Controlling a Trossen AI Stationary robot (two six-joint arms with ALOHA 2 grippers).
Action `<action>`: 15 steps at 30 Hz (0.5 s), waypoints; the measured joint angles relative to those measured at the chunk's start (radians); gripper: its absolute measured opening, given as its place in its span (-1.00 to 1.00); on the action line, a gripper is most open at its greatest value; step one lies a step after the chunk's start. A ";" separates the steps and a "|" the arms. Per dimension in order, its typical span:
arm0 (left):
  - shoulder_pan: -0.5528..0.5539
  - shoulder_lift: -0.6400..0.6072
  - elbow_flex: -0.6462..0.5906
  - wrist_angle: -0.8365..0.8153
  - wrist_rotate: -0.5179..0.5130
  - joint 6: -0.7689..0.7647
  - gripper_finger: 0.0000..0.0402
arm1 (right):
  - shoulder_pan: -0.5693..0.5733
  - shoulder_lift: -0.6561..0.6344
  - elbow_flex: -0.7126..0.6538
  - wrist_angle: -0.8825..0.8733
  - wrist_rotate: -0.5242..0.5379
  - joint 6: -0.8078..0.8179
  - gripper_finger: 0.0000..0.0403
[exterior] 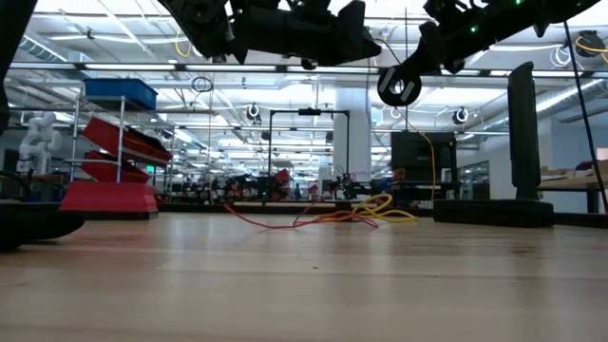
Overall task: Coil cords
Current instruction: Uncoil the red wire from the spool
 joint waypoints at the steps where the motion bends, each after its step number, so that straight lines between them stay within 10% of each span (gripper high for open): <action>1: -0.005 0.004 0.000 -0.009 0.007 -0.001 -0.99 | 0.000 0.000 0.000 0.009 -0.002 0.001 -1.00; 15: 0.001 0.116 0.013 -0.156 0.038 -0.082 -1.00 | 0.000 0.035 0.000 0.116 -0.036 0.037 -1.00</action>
